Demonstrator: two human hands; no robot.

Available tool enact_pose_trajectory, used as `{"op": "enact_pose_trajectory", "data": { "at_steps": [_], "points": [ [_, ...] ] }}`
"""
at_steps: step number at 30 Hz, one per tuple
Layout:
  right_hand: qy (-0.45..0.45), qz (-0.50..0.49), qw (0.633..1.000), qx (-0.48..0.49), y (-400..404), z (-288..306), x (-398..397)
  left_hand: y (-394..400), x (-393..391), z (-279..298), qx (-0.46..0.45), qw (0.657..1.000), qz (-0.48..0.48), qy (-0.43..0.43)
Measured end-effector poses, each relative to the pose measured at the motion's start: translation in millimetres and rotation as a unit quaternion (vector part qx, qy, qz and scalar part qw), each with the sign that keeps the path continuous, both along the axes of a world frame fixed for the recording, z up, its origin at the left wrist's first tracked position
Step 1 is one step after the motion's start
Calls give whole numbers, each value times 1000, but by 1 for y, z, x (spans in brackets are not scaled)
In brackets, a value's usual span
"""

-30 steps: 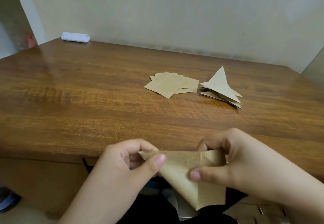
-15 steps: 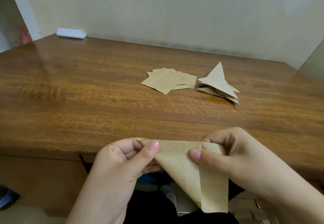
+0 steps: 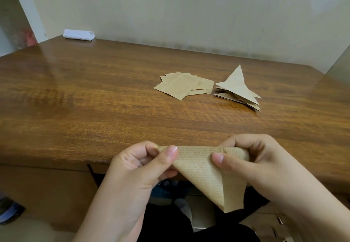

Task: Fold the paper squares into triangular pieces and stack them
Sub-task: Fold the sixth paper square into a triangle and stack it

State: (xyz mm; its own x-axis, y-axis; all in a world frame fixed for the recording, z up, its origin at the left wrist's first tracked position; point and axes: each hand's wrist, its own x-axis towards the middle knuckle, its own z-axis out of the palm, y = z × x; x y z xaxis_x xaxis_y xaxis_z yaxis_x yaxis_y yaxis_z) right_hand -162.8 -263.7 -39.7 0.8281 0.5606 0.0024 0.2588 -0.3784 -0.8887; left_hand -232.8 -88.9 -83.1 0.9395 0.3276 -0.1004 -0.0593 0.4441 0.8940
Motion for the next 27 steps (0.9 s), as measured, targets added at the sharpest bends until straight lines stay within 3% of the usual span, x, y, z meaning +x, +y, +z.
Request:
{"op": "enact_pose_trajectory", "data": {
  "at_steps": [6,27],
  "points": [
    [44,-28,999,10,-1,2,-1,-2,0,3,-20,1000,20,-2],
    [27,-39,999,18,-1,-3,-2,-5,-3,7,-42,998,33,-29]
  ]
}}
